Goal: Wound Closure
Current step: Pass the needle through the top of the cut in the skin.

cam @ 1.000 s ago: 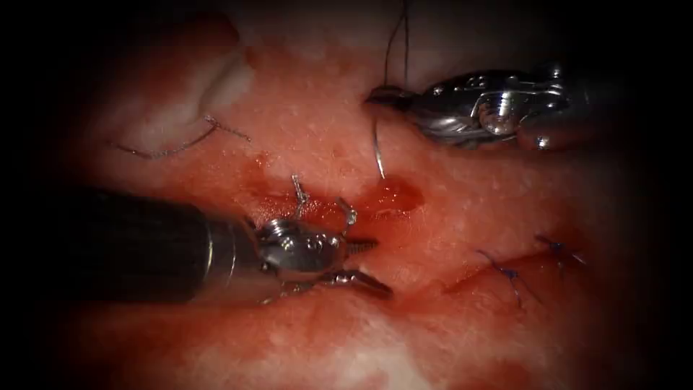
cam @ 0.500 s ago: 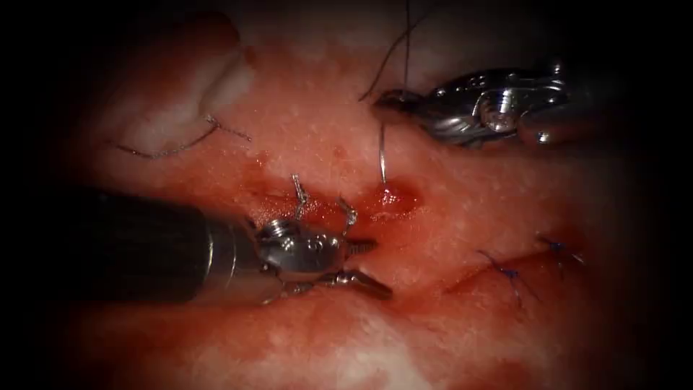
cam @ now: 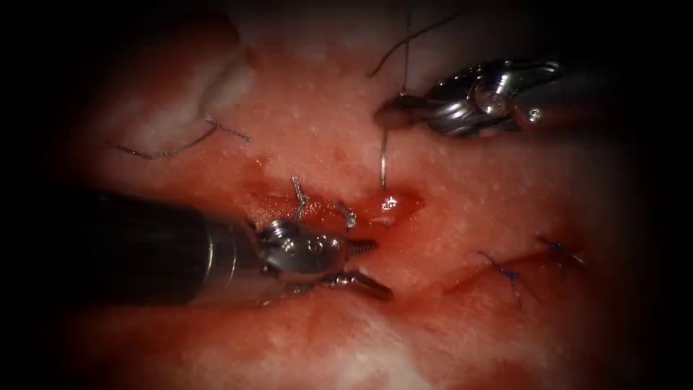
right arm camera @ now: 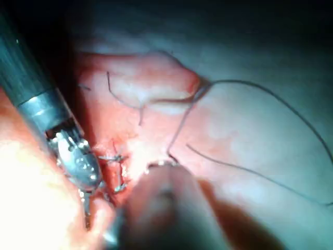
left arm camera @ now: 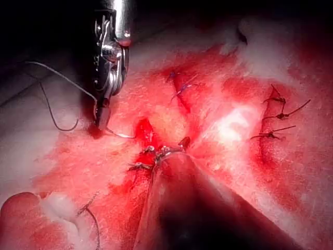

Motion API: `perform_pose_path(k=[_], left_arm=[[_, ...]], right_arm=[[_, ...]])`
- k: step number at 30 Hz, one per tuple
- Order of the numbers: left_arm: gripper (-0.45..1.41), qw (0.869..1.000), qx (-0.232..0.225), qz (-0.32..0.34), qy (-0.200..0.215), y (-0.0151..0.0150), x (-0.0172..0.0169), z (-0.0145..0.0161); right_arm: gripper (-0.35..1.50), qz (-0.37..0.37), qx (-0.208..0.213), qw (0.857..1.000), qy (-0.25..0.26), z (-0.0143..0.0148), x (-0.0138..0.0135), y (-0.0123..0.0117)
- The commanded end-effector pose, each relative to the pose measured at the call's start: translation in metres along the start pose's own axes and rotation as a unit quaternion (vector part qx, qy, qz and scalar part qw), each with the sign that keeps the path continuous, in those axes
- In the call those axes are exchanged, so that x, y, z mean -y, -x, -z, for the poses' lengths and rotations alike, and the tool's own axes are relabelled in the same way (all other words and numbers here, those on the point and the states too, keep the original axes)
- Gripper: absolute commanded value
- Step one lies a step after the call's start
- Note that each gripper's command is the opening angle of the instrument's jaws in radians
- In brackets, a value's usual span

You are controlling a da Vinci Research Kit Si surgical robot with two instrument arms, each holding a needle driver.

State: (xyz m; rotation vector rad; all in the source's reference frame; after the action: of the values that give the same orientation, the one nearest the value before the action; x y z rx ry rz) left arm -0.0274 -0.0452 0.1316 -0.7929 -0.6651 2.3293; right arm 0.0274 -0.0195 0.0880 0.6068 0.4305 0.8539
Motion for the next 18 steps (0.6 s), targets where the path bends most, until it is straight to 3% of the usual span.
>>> perform_pose_path(k=[1,11,18], left_arm=[[0.61,1.0,0.0,0.0,0.001,0.0,0.0,-0.0008],[0.61,1.0,0.0,-0.001,0.001,0.0001,0.0,-0.0007],[0.61,1.0,0.002,-0.007,0.001,0.0001,-0.0001,-0.0008]], right_arm=[[-0.35,0.001,0.009,1.0,-0.015,-0.0009,-0.0003,-0.0006],[-0.35,-0.013,0.093,0.991,-0.094,-0.0011,0.0019,0.0015],[-0.35,0.016,0.115,0.984,-0.133,-0.0011,0.0042,0.0028]])
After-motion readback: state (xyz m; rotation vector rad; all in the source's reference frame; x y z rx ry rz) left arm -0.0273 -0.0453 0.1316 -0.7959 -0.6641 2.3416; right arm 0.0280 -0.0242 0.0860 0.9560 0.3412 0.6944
